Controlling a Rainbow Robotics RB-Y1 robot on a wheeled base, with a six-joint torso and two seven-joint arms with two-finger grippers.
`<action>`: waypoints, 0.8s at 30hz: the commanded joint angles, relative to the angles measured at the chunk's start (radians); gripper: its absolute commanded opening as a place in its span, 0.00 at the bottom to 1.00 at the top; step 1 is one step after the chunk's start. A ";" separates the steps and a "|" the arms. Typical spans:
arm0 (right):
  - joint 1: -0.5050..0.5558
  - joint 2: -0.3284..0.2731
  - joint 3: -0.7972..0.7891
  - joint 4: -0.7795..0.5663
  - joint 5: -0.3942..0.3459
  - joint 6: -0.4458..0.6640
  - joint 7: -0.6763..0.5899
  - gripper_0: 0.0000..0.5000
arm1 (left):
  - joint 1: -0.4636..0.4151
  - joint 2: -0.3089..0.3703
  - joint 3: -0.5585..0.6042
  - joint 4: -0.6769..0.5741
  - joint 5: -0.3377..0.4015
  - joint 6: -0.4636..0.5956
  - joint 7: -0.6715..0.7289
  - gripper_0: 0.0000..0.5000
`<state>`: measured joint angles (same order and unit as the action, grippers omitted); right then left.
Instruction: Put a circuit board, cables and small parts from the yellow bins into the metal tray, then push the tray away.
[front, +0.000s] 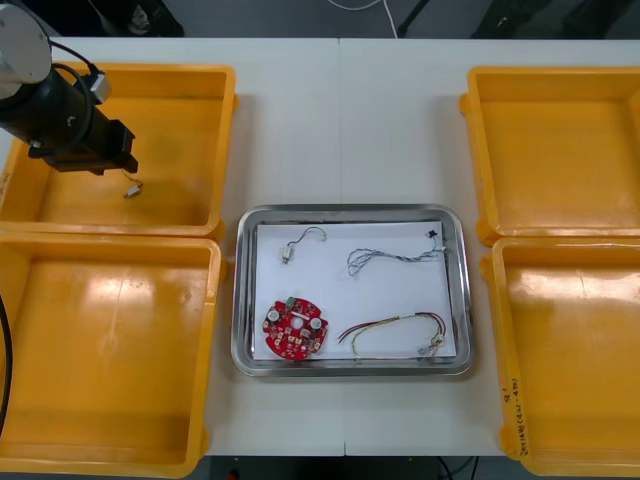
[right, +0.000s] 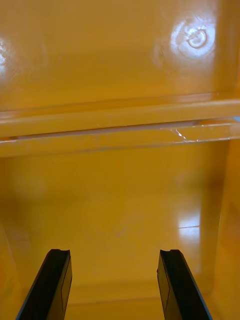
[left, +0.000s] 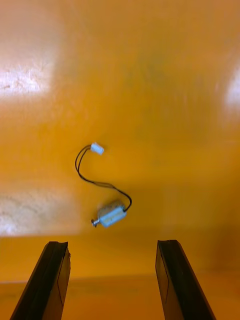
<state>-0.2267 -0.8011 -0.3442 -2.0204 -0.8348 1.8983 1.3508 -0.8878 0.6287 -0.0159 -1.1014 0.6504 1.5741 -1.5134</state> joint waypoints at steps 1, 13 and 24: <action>0.006 0.003 -0.035 0.025 -0.018 -0.038 0.047 1.00 | -0.039 0.046 0.045 -0.064 -0.020 0.072 -0.047 1.00; 0.006 0.003 -0.053 0.029 -0.032 -0.041 0.064 1.00 | 0.056 0.039 0.042 -0.129 -0.021 0.015 -0.036 1.00; 0.013 0.008 -0.059 0.029 -0.041 -0.047 0.074 1.00 | 0.113 0.020 0.013 -0.144 -0.026 -0.075 -0.034 1.00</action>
<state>-0.2264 -0.7998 -0.3693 -1.9883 -0.8657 1.8611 1.3881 -0.7975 0.6286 0.0006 -1.2103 0.6382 1.5379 -1.5134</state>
